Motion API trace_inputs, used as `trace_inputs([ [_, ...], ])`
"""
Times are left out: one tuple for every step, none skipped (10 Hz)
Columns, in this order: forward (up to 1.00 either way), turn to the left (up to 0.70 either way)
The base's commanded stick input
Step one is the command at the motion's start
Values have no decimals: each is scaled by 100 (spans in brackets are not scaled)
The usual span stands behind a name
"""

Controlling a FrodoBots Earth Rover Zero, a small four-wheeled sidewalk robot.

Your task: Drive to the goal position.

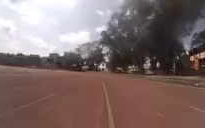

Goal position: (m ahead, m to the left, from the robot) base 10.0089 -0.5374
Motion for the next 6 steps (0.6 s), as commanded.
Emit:
trace_inputs([
  [70, 0],
  [70, 0],
  [70, 0],
  [70, 0],
  [70, 0],
  [70, 0],
])
